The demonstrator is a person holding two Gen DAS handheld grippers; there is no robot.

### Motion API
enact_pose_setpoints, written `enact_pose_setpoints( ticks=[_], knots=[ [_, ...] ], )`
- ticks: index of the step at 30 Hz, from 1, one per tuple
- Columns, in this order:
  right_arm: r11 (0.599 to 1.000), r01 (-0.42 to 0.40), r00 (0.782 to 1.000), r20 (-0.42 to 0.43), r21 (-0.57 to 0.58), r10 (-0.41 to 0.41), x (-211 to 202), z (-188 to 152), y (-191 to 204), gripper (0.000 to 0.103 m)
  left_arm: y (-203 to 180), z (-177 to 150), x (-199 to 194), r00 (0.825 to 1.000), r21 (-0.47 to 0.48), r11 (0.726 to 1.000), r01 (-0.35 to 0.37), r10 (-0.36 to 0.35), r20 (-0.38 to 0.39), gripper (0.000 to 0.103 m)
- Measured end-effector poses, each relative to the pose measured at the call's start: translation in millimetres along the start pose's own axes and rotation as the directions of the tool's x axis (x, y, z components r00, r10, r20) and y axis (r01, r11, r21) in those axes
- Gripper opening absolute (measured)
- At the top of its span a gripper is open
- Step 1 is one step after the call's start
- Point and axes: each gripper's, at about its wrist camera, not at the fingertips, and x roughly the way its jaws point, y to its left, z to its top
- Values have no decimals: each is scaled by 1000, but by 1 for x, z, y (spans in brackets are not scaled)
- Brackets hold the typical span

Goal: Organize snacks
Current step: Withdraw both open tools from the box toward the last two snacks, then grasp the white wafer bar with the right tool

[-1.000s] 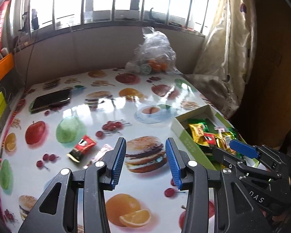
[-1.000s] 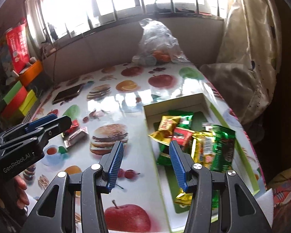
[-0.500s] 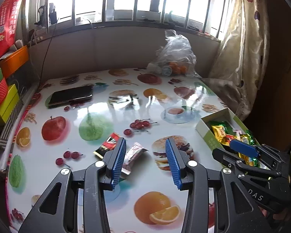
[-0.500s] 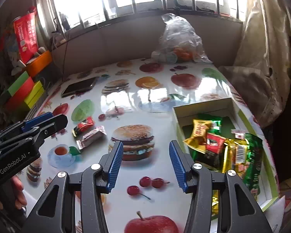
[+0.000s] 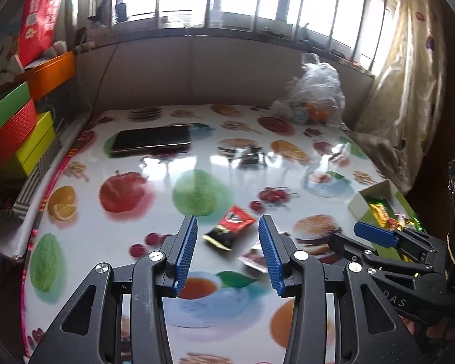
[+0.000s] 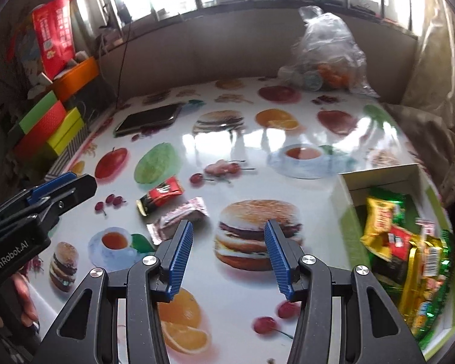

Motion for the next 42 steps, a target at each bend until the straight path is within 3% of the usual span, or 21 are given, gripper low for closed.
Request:
enact_pose_setpoints(
  ticks=[8,23,42],
  knots=[
    [999,-19,997,-69,51,22,41,5,12,49,26,-4,6,1000,-39,999,-23,22,-10,43],
    [996,-19,993,-112,83,28,82,9,32,49,51,-12,16,999,-82,996,-31,28,-31,43],
    [995,92,991,-93,-38,-95,87,2,41,49,46,-12,29,998,-69,997,-14,10,-62,43]
  ],
)
